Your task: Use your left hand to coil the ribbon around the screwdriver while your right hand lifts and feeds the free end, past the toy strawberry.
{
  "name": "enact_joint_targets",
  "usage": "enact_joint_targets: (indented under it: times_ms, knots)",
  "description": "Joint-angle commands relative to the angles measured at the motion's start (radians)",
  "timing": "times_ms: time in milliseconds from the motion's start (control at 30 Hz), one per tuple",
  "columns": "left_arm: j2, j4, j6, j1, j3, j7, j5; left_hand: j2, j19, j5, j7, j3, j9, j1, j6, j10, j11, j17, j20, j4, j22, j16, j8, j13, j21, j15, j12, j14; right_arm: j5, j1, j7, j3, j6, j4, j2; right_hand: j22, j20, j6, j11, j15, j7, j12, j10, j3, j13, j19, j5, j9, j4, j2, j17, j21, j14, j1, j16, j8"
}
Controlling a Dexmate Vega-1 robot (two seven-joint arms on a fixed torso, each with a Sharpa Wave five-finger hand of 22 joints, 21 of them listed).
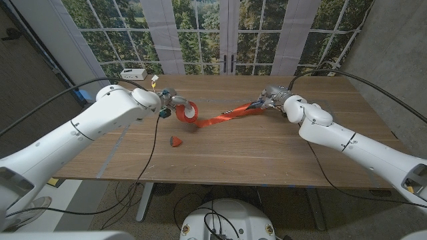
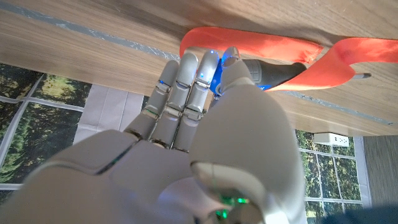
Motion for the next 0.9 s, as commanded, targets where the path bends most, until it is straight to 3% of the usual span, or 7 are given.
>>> enact_joint_targets:
  times_ms: [33, 233, 433, 533, 667, 800, 900]
  knots:
    - [-0.015, 0.024, 0.101, -0.053, 0.082, -0.003, 0.054, 0.078, 0.000, 0.004, -0.127, 0.030, 0.003, 0.063, 0.156, 0.228, -0.235, -0.003, -0.006, 0.025, 0.003, -0.007, 0.007, 0.127, -0.006, -0.251, -0.003, 0.181, -0.118, 0.056, 0.117, -0.081, -0.080, 0.014, 0.019, 0.002, 0.007, 0.278, 0.003, -0.111, 0.060, -0.005, 0.005, 0.009, -0.002, 0.005, 0.006, 0.020, 0.004, 0.005, -0.001, 0.006, 0.013, 0.002, -0.001, 0.005]
    - [-0.017, 0.020, 0.165, -0.087, 0.121, -0.004, 0.085, 0.073, 0.001, 0.004, -0.131, 0.039, 0.000, 0.055, 0.143, 0.216, -0.237, -0.020, -0.009, 0.027, 0.003, -0.024, 0.002, 0.118, -0.007, -0.251, -0.016, 0.175, -0.184, 0.068, 0.143, -0.106, -0.122, 0.012, 0.030, 0.001, 0.010, 0.271, 0.001, -0.107, 0.059, -0.012, -0.008, 0.008, -0.006, 0.003, 0.004, 0.016, 0.004, 0.005, -0.008, 0.004, 0.009, -0.001, -0.003, 0.001]
    - [-0.029, 0.025, 0.170, -0.065, 0.098, 0.011, 0.085, 0.064, -0.013, 0.004, -0.134, 0.049, -0.004, 0.042, 0.099, 0.182, -0.232, -0.042, -0.002, 0.027, 0.002, -0.058, -0.011, 0.103, -0.016, -0.241, -0.046, 0.130, -0.245, 0.085, 0.195, -0.136, -0.159, 0.018, 0.036, 0.001, 0.019, 0.198, -0.011, -0.110, 0.040, -0.038, -0.066, 0.018, -0.014, -0.024, -0.001, 0.009, 0.004, 0.017, -0.029, -0.006, -0.027, -0.001, -0.022, -0.019]
    - [-0.033, 0.023, 0.181, -0.063, 0.094, 0.014, 0.086, 0.056, -0.077, 0.006, -0.145, 0.064, -0.014, 0.028, 0.013, 0.116, -0.212, -0.064, 0.021, 0.025, -0.001, -0.098, -0.024, 0.084, -0.050, -0.221, -0.100, 0.055, -0.274, 0.107, 0.257, -0.159, -0.182, 0.023, 0.040, 0.000, 0.025, 0.154, -0.019, -0.107, 0.022, -0.064, -0.114, 0.022, -0.029, -0.048, -0.004, 0.006, 0.010, 0.017, -0.065, -0.016, -0.073, -0.012, -0.069, -0.024]
    - [-0.037, 0.015, 0.189, -0.060, 0.092, 0.025, 0.094, 0.039, -0.156, 0.006, -0.159, 0.067, -0.034, 0.014, -0.101, 0.008, -0.181, -0.084, 0.051, 0.019, -0.002, -0.151, -0.026, 0.061, -0.105, -0.175, -0.178, -0.080, -0.316, 0.137, 0.338, -0.190, -0.209, 0.032, 0.046, -0.002, 0.044, 0.064, -0.021, -0.098, 0.006, -0.154, -0.249, 0.040, -0.086, -0.088, 0.000, -0.004, 0.014, 0.004, -0.214, -0.043, -0.137, -0.038, -0.235, -0.020]
    - [-0.037, -0.001, 0.182, -0.043, 0.072, 0.035, 0.093, 0.013, -0.246, 0.001, -0.162, 0.022, -0.068, -0.006, -0.289, -0.126, -0.156, -0.095, 0.091, 0.020, 0.000, -0.194, -0.034, 0.038, -0.163, -0.133, -0.245, -0.238, -0.315, 0.138, 0.369, -0.180, -0.211, 0.027, 0.045, -0.005, 0.053, -0.037, -0.040, -0.075, -0.018, -0.284, -0.425, 0.065, -0.153, -0.153, 0.009, -0.024, 0.007, -0.018, -0.377, -0.093, -0.262, -0.069, -0.442, -0.022]
    - [-0.033, -0.021, 0.155, -0.013, 0.047, 0.058, 0.100, -0.002, -0.331, -0.005, -0.153, -0.054, -0.096, -0.035, -0.423, -0.289, -0.116, -0.100, 0.120, 0.031, 0.000, -0.224, -0.030, 0.015, -0.221, -0.081, -0.272, -0.398, -0.306, 0.134, 0.380, -0.165, -0.209, 0.015, 0.039, -0.006, 0.060, -0.141, -0.045, -0.052, -0.036, -0.341, -0.508, 0.064, -0.177, -0.173, 0.017, -0.037, 0.012, -0.035, -0.430, -0.120, -0.324, -0.100, -0.522, -0.033]
